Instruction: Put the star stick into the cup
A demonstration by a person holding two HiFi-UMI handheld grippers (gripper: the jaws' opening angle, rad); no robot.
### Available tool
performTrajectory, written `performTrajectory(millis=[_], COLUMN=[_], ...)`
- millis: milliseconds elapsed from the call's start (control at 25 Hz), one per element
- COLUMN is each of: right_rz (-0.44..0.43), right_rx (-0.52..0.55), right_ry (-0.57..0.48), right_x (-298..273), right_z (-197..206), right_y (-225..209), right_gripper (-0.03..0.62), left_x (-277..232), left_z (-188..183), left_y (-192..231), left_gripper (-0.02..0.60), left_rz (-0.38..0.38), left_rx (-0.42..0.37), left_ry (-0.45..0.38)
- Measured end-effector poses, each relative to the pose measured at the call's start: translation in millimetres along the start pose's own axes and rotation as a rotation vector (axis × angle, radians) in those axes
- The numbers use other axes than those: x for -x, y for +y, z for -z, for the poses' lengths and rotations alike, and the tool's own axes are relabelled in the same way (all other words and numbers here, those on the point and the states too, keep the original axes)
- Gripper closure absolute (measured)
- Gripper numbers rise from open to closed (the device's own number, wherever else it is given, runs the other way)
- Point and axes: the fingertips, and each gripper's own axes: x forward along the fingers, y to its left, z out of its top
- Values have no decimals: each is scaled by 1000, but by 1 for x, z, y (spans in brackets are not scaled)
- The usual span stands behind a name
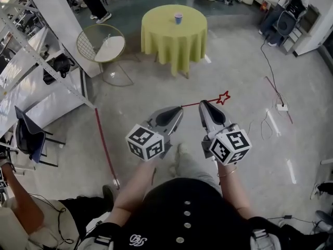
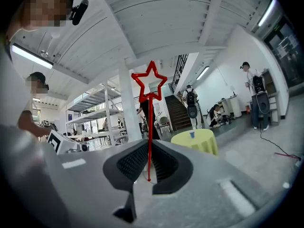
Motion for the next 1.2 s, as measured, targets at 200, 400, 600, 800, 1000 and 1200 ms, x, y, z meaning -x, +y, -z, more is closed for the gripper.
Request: performTrajectory(millis=[200, 400, 600, 800, 1000, 1200], right_rz=[-23, -42, -58, -75, -101, -104], right_rx=[-7, -9, 3, 7, 22, 23], right_ry=[8, 7, 17, 18, 46, 46], right_x=[-29, -74, -122, -159, -189, -205], right_z=[-1, -7, -23, -39, -43, -44], right_y=[-14, -42, -81, -119, -151, -173], right_gripper=[577, 577, 577, 577, 577, 577], left_x=[-19, -48, -93, -135, -175, -202], left_z=[-5, -21, -45, -63, -72, -75], left_y=[23, 64, 99, 135, 160, 174], left_gripper=[560, 560, 560, 560, 560, 560], left_rz=[-5, -20, -23, -49, -73, -77], left_rx=[13, 3, 4, 4, 8, 6], left_ry=[-8, -13, -25, -32, -49, -40])
